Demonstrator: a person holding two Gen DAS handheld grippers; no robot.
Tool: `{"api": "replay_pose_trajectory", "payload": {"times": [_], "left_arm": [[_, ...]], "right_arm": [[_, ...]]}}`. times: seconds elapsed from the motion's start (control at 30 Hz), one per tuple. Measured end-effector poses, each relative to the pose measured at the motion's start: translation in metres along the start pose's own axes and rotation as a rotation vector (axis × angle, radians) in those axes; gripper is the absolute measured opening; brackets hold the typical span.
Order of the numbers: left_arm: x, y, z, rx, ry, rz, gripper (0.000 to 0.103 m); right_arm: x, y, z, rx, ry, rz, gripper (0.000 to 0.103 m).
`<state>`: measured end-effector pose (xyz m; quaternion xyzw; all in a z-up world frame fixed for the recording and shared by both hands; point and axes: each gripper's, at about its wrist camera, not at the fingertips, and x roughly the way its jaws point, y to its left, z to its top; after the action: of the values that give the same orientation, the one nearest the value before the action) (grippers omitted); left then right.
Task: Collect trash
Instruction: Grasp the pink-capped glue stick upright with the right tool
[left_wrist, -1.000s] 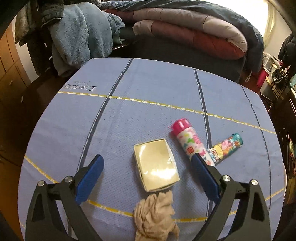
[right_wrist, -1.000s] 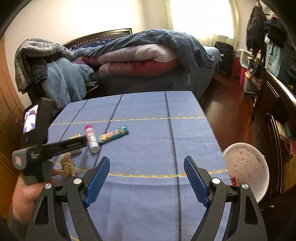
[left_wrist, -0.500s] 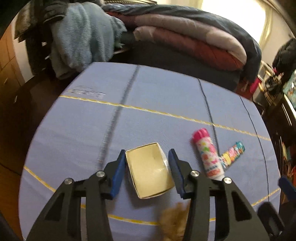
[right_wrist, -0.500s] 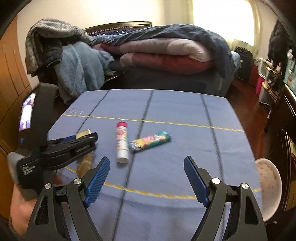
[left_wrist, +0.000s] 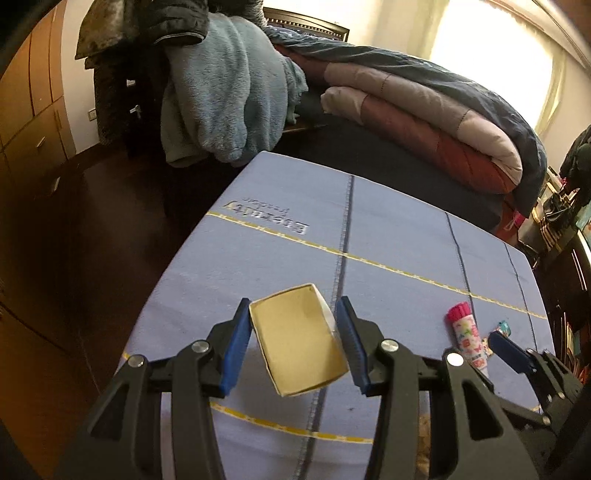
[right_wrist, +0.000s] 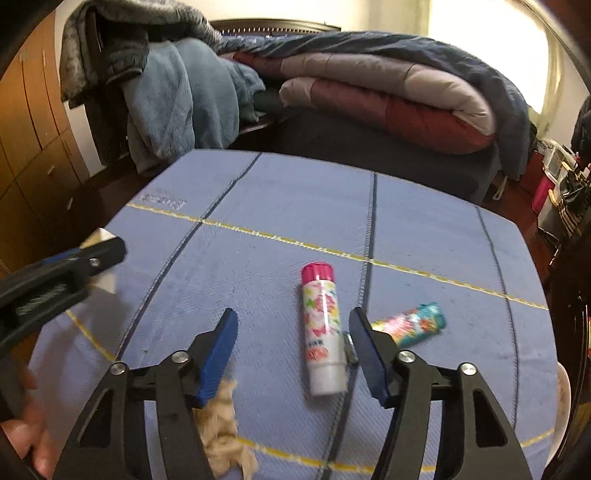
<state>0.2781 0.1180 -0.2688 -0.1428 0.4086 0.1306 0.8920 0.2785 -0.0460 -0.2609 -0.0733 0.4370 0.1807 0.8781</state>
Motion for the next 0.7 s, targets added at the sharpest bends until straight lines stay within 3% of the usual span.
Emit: {"api": "replay_pose_trajectory", "payload": {"times": [0.17, 0.37, 0.7], "left_arm": [[0.004, 0.009, 0.001, -0.012, 0.006, -0.003, 0.048], [0.005, 0.011, 0.001, -0.013, 0.009, -0.005, 0.048], [-0.012, -0.009, 0.001, 0.028, -0.013, -0.042, 0.048]], "right_arm": [[0.015, 0.001, 0.005, -0.006, 0.029, -0.014, 0.050], [0.024, 0.001, 0.006, -0.006, 0.043, 0.008, 0.024], [-0.002, -0.011, 0.001, 0.029, -0.003, 0.045, 0.023]]}}
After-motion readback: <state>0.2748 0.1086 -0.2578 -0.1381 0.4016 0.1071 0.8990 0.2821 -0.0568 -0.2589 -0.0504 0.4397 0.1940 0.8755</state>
